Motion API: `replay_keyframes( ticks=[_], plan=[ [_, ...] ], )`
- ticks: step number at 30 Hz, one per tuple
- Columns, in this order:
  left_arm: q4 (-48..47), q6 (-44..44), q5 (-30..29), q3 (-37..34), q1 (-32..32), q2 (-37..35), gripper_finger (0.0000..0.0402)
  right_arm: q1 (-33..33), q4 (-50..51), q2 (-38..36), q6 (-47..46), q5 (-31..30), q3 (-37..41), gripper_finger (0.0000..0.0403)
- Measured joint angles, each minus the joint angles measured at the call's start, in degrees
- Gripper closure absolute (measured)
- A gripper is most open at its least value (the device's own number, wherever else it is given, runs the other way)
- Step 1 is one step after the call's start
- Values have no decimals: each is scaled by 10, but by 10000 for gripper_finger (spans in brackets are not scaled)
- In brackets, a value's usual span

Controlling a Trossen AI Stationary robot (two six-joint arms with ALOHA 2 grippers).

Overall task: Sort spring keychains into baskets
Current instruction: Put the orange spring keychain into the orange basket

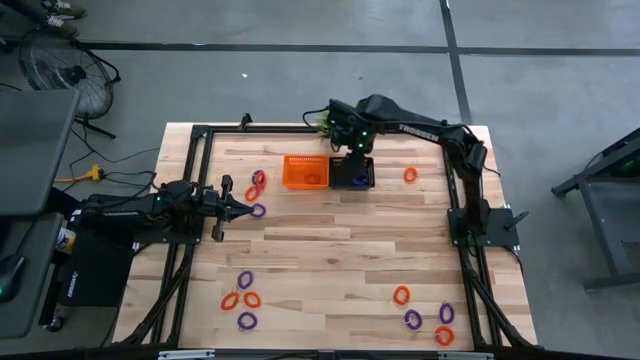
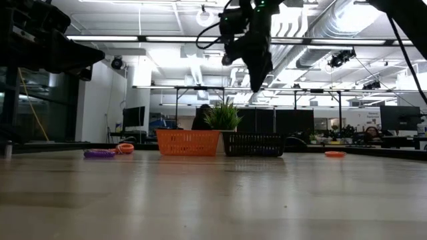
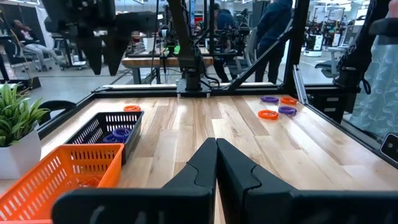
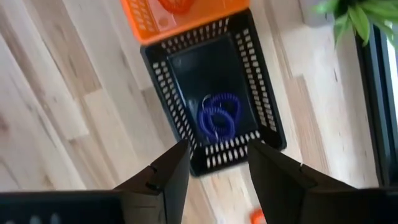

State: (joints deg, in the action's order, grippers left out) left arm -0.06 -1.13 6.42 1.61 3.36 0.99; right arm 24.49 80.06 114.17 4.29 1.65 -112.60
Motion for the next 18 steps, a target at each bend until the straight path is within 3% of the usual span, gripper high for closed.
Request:
replay_keyframes(
  ticks=[5, 10, 18],
  plan=[
    [0, 0, 0, 0, 0, 0, 401, 0, -5, -49, 0, -1, 71, 246],
    [0, 0, 0, 0, 0, 0, 401, 7, -90, -143, -39, 2, 240, 245],
    [0, 0, 0, 0, 0, 0, 401, 42, -195, -267, -179, -3, 466, 246]
  ],
)
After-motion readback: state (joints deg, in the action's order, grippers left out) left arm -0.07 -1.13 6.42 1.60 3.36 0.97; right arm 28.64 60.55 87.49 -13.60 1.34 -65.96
